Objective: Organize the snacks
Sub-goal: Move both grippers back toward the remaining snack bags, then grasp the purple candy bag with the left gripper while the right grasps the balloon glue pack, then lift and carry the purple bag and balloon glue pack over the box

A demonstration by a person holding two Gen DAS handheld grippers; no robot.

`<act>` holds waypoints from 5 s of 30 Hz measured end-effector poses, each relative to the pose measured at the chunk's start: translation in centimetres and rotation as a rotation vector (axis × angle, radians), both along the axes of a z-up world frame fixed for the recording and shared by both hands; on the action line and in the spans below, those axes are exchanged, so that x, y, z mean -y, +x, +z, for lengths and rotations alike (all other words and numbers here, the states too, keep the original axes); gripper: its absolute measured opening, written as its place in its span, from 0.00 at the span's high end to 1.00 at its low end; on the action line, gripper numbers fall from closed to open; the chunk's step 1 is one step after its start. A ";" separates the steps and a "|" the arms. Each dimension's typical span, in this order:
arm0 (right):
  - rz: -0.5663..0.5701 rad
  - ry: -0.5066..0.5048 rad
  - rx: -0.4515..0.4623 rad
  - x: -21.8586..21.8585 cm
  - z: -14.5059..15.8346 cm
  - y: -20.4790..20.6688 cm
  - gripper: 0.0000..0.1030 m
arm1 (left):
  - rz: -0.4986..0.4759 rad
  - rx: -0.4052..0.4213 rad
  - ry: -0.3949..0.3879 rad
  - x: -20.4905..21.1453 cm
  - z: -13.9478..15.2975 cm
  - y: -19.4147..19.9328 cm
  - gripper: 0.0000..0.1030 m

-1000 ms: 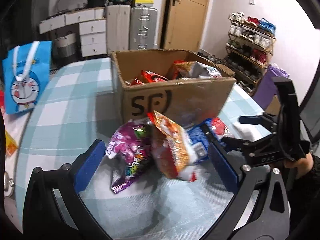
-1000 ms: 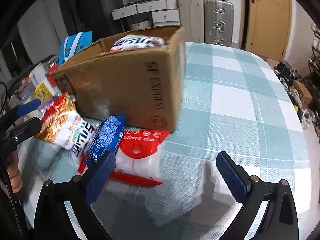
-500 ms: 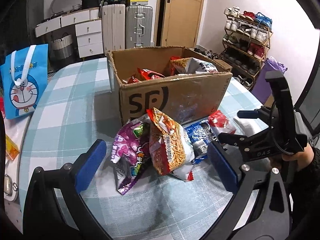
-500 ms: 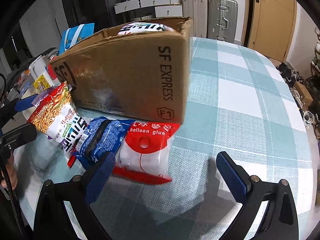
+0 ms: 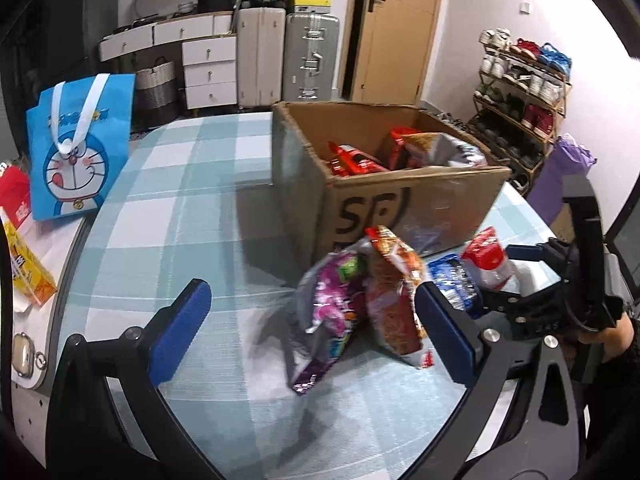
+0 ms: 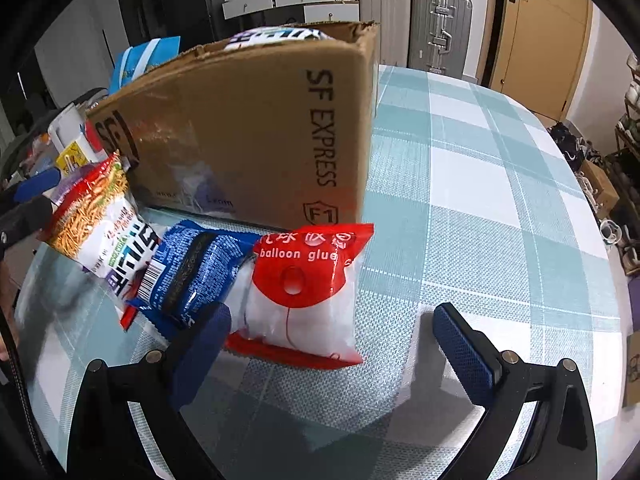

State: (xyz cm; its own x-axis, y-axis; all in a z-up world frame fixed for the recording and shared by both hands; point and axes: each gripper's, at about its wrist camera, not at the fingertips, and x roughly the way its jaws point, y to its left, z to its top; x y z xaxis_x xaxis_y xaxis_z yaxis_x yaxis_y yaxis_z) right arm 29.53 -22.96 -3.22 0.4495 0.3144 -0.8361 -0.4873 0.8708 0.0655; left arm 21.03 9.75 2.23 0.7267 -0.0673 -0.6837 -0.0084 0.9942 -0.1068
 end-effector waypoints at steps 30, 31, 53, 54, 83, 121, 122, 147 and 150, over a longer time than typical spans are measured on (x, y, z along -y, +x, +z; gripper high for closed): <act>0.016 0.024 0.015 0.8 0.3 -0.1 0.19 | -0.015 -0.073 -0.077 0.3 -4.2 1.9 0.27; 0.018 0.027 0.015 0.8 0.4 -0.1 0.20 | -0.019 -0.074 -0.090 0.2 -4.3 2.0 0.30; 0.050 0.078 0.023 1.0 1.2 -0.6 0.51 | -0.041 -0.004 -0.145 -0.4 -2.1 1.4 0.72; 0.052 0.078 0.026 1.0 1.2 -0.7 0.53 | -0.041 0.001 -0.146 -0.5 -2.0 1.3 0.72; 0.054 0.123 0.114 2.2 4.3 -1.5 0.58 | -0.041 0.121 -0.146 -2.0 2.4 -1.7 0.86; 0.099 0.334 0.281 0.8 14.4 -3.4 0.58 | -0.034 0.295 -0.134 1.5 11.2 -0.4 0.86; 0.101 0.340 0.278 0.6 14.5 -3.1 0.58 | -0.032 0.293 -0.128 1.7 11.3 0.0 0.86; 0.097 0.477 0.159 -5.2 13.5 2.6 0.58 | 0.037 0.226 -0.114 2.5 7.4 9.3 0.86; 0.102 0.468 0.150 -6.2 13.1 3.1 0.58 | 0.044 0.220 -0.094 2.7 6.8 9.8 0.86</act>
